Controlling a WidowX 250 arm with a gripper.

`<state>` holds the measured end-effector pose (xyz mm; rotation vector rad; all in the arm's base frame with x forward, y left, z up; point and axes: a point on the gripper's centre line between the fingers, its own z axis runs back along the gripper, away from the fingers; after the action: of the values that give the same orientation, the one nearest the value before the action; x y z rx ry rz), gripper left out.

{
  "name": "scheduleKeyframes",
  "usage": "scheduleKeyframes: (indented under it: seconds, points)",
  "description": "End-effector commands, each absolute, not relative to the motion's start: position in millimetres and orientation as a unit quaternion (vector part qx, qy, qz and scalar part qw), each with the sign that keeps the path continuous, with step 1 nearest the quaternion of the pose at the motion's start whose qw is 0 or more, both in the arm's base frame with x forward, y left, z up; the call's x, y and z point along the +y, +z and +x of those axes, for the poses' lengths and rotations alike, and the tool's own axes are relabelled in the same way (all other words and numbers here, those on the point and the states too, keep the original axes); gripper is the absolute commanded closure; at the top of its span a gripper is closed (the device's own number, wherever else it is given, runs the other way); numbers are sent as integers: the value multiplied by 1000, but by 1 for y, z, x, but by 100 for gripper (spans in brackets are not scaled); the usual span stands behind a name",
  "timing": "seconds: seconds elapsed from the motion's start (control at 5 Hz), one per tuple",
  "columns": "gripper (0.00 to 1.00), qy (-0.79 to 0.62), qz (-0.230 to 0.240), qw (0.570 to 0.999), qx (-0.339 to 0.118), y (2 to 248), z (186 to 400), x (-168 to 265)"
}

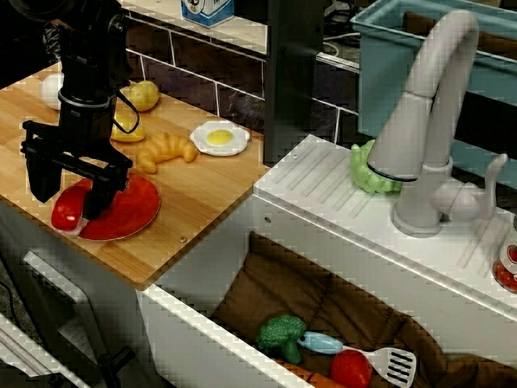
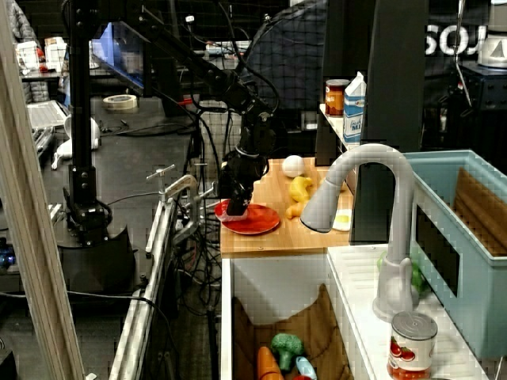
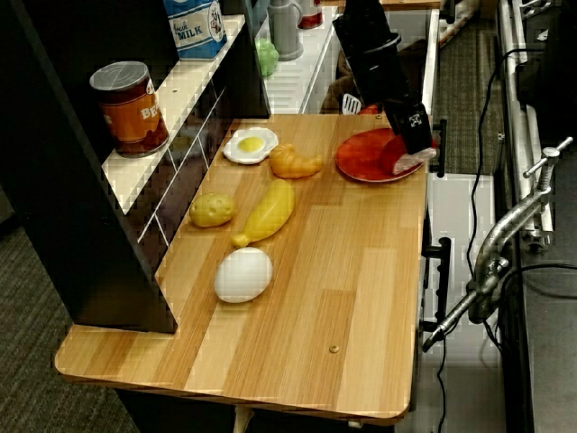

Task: Put sushi on plate

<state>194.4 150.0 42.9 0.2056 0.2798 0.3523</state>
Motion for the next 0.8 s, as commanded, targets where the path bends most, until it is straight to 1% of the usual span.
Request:
scheduleKeyframes:
  seconds: [0.0,0.2,0.6]
  points:
    - [0,180,95,967,150,63,203,150]
    - [0,179,93,966,163,73,209,142]
    - [0,169,79,964,188,104,217,129]
